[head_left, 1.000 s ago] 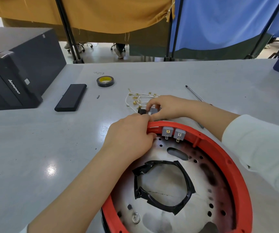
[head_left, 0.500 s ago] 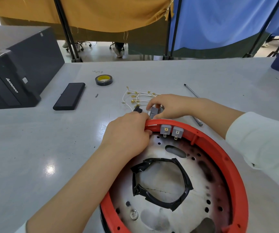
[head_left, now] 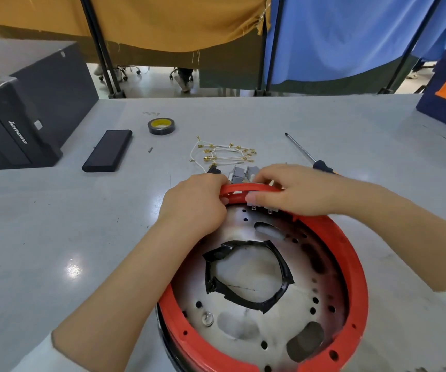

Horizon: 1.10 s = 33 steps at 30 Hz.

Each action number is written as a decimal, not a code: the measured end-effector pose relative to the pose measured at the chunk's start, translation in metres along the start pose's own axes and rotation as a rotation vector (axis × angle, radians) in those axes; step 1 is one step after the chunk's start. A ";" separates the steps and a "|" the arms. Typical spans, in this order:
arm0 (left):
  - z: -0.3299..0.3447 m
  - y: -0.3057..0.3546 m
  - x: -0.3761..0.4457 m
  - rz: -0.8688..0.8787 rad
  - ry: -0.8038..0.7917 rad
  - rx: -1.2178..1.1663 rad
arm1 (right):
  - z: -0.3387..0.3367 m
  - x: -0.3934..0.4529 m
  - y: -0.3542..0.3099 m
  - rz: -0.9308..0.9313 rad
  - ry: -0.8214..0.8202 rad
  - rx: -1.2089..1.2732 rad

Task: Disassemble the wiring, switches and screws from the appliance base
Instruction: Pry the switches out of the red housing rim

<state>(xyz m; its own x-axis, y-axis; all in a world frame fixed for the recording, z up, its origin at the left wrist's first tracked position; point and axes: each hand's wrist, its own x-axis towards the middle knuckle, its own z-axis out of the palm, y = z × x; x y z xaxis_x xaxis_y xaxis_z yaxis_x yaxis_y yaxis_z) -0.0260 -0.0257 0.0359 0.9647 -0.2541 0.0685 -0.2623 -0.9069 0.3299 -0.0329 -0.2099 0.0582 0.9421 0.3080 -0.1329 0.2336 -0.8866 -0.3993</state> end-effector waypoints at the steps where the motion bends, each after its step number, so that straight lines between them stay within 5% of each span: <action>1: -0.001 0.001 -0.001 -0.005 0.005 0.001 | 0.007 -0.003 0.000 -0.013 0.025 0.009; 11: 0.001 -0.004 -0.032 -0.147 0.065 0.015 | 0.024 -0.008 -0.011 -0.125 0.030 -0.075; 16: -0.004 -0.001 -0.032 0.099 0.123 -0.225 | 0.026 -0.006 -0.019 -0.210 0.180 -0.199; 22: -0.004 -0.002 -0.013 0.155 0.006 0.043 | 0.027 0.005 -0.021 -0.185 0.220 -0.273; 33: 0.004 -0.005 0.000 0.191 0.078 0.159 | 0.029 0.015 -0.017 -0.189 0.234 -0.303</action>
<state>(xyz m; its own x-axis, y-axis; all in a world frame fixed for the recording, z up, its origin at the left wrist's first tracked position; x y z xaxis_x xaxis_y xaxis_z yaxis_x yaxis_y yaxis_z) -0.0251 -0.0224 0.0302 0.8944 -0.4050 0.1899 -0.4344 -0.8877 0.1526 -0.0294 -0.1798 0.0367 0.8970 0.4190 0.1404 0.4346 -0.8941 -0.1079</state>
